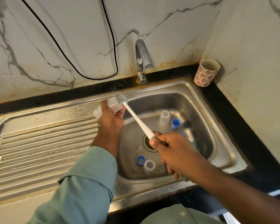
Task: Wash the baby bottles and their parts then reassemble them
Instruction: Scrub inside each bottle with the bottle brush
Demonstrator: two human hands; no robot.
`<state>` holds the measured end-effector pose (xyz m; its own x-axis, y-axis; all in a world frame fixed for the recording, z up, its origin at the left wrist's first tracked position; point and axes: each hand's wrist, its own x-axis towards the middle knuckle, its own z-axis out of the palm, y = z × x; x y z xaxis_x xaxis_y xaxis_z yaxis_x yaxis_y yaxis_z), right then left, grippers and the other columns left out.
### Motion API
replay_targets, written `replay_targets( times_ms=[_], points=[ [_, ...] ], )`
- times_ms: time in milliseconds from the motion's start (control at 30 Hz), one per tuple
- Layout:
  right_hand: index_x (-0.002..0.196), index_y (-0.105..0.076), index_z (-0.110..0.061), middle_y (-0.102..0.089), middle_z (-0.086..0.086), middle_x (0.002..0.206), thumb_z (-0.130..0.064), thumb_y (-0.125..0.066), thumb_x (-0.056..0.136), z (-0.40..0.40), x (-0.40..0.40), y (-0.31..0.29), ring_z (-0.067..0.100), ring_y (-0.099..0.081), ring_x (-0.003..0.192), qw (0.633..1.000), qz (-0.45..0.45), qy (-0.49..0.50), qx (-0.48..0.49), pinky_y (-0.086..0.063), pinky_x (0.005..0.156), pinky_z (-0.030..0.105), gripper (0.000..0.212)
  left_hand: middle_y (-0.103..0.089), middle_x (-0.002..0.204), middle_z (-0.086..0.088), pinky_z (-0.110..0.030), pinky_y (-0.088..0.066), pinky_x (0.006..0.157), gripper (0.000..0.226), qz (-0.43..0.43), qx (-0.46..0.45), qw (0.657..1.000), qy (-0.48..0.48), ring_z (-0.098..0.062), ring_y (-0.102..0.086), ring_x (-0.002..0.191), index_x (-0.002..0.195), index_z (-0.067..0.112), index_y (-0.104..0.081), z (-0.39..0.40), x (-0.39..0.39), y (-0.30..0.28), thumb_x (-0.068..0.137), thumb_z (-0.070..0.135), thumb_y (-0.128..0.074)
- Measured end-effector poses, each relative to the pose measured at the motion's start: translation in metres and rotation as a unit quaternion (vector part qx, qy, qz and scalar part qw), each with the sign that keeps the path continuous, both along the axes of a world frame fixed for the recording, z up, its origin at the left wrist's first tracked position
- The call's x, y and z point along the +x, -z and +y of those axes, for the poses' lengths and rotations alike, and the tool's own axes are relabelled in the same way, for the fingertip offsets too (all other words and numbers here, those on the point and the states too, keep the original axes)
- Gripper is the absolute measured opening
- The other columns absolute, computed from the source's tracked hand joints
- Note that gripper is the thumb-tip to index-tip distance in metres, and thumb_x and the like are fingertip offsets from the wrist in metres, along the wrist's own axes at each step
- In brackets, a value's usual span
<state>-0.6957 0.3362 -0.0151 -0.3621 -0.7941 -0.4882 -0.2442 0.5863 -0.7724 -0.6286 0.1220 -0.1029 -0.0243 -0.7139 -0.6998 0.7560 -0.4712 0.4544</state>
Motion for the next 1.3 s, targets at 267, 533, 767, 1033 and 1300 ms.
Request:
replay_targets(
  times_ms=[267, 533, 767, 1033, 1300],
  points=[
    [0.108, -0.062, -0.033, -0.054, 0.002, 0.06, -0.042, -0.05, 0.098, 0.014, -0.012, 0.009, 0.009, -0.043, 0.04, 0.997, -0.056, 0.049, 0.015, -0.04, 0.039, 0.024, 0.018, -0.066, 0.11, -0.019, -0.045, -0.061, 0.064, 0.063, 0.072, 0.005, 0.997, 0.007, -0.033, -0.068, 0.092, 0.133, 0.008, -0.042, 0.005, -0.012, -0.008, 0.084, 0.025, -0.077],
    [0.109, -0.062, -0.032, -0.055, 0.003, 0.061, -0.041, -0.05, 0.098, 0.006, -0.016, 0.016, 0.009, -0.044, 0.039, 0.997, -0.042, 0.062, 0.014, -0.041, 0.04, 0.024, 0.018, -0.066, 0.106, -0.019, -0.044, -0.06, 0.075, 0.057, 0.079, -0.019, 0.996, 0.043, -0.031, -0.068, 0.095, 0.132, 0.007, -0.045, 0.007, -0.014, -0.003, 0.087, 0.028, -0.073],
    [0.109, -0.06, -0.035, -0.054, 0.002, 0.059, -0.04, -0.051, 0.098, 0.009, -0.016, 0.024, 0.008, -0.043, 0.038, 0.994, -0.054, 0.089, 0.025, -0.038, 0.038, 0.022, 0.016, -0.064, 0.113, -0.019, -0.05, -0.057, 0.088, 0.053, 0.025, -0.034, 0.992, 0.12, -0.034, -0.066, 0.105, 0.132, 0.011, -0.044, 0.012, -0.009, 0.004, 0.089, 0.029, -0.07],
    [0.106, -0.063, -0.026, -0.055, 0.005, 0.061, -0.037, -0.051, 0.099, 0.007, -0.053, 0.055, 0.012, -0.045, 0.041, 0.994, 0.014, 0.061, 0.085, -0.041, 0.042, 0.024, 0.017, -0.06, 0.117, -0.001, -0.023, -0.058, 0.067, 0.066, -0.353, -0.231, 0.872, 0.249, -0.016, -0.063, 0.098, 0.129, 0.022, -0.051, 0.016, -0.001, 0.04, 0.074, 0.033, -0.086],
    [0.095, -0.063, -0.022, -0.052, 0.006, 0.059, -0.035, -0.051, 0.1, -0.013, -0.062, 0.085, 0.015, -0.045, 0.042, 0.992, 0.039, 0.052, 0.112, -0.044, 0.044, 0.028, 0.018, -0.047, 0.135, -0.009, -0.037, -0.049, 0.091, 0.059, -0.595, -0.301, 0.589, 0.457, -0.032, -0.055, 0.116, 0.132, 0.025, -0.045, -0.001, -0.002, 0.096, 0.084, 0.001, -0.067]
  ],
)
